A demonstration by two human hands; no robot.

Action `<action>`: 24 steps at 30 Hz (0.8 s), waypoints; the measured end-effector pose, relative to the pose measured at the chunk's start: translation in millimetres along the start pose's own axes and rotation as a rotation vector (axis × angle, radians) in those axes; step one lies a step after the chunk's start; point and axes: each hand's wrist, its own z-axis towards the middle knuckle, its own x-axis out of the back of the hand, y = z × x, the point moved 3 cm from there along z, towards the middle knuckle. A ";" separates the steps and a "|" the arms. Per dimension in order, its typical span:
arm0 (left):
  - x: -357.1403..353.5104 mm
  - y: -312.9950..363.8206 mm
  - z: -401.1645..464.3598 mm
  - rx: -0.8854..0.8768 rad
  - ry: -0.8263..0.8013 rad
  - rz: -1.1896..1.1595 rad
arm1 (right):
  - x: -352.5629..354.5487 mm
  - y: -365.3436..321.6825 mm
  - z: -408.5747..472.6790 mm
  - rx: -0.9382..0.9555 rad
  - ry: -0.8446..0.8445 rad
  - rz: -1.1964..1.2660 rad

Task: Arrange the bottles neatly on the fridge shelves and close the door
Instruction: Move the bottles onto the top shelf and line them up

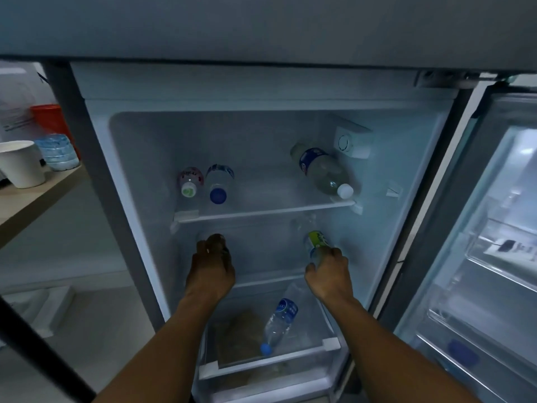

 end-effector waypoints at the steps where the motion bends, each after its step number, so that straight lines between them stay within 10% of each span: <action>1: -1.2 -1.0 -0.9 0.026 -0.014 -0.017 | -1.0 1.2 0.1 -0.005 -0.002 0.002; 7: -37.4 -19.3 16.0 0.222 -0.239 0.054 | -19.8 22.4 14.0 -0.063 -0.018 0.025; 24: -65.3 -23.9 31.6 0.194 -0.197 -0.024 | -41.7 32.8 33.1 -0.031 0.022 0.063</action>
